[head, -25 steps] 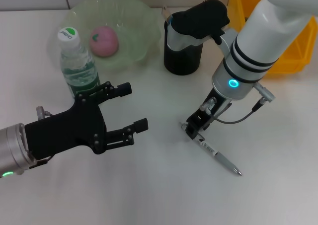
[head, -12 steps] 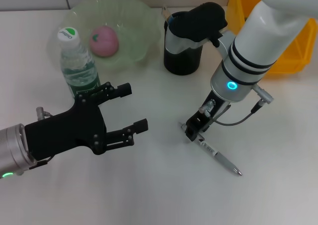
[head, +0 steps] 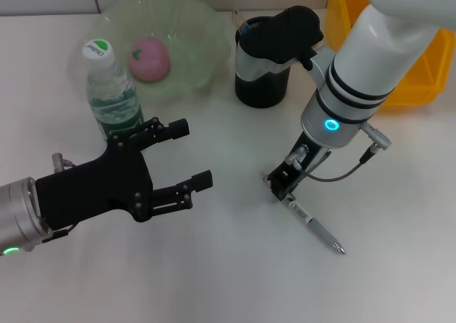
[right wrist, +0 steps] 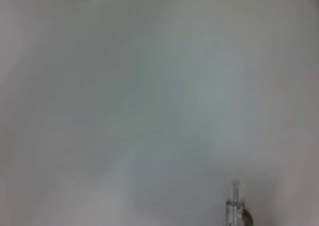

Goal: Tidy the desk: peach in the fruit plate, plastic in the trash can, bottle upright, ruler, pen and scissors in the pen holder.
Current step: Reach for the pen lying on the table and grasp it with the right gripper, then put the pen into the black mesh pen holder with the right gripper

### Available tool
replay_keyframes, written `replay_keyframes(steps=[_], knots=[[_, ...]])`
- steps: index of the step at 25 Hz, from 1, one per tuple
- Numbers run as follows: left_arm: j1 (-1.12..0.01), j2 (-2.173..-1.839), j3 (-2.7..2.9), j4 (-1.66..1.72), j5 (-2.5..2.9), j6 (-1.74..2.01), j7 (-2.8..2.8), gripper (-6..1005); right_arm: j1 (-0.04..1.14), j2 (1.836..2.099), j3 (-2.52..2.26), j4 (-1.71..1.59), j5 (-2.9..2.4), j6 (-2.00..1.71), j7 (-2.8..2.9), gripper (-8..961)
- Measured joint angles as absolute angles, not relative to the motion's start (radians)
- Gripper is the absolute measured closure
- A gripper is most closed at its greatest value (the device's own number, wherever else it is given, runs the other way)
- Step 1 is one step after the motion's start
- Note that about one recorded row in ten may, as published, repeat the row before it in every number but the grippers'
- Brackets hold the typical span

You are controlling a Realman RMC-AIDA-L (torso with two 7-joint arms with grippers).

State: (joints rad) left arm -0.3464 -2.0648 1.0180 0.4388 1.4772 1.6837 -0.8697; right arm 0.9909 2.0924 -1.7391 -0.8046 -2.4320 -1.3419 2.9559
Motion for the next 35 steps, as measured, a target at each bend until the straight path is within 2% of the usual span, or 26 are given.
replay_keyframes(steps=[14,19,30,35], knots=[[-0.35,-2.065,1.019,0.44,1.477,1.685,-0.873,164,0.986,2.092,-1.729,-0.801,-2.422,-1.342,2.956,789],[-0.35,-2.065,1.019,0.44,1.477,1.686,-0.872,164,0.986,2.092,-1.73,-0.8,-2.422,-1.342,2.956,674],[-0.35,-2.065,1.019,0.436,1.477,1.682,-0.87,164,0.99,2.092,-1.759,-0.81,-2.425,-1.347,2.956,708],[-0.349,-2.065,1.018,0.436,1.477,1.681,-0.87,164,0.979,2.092,-1.768,-0.84,-2.426,-1.347,2.956,765]])
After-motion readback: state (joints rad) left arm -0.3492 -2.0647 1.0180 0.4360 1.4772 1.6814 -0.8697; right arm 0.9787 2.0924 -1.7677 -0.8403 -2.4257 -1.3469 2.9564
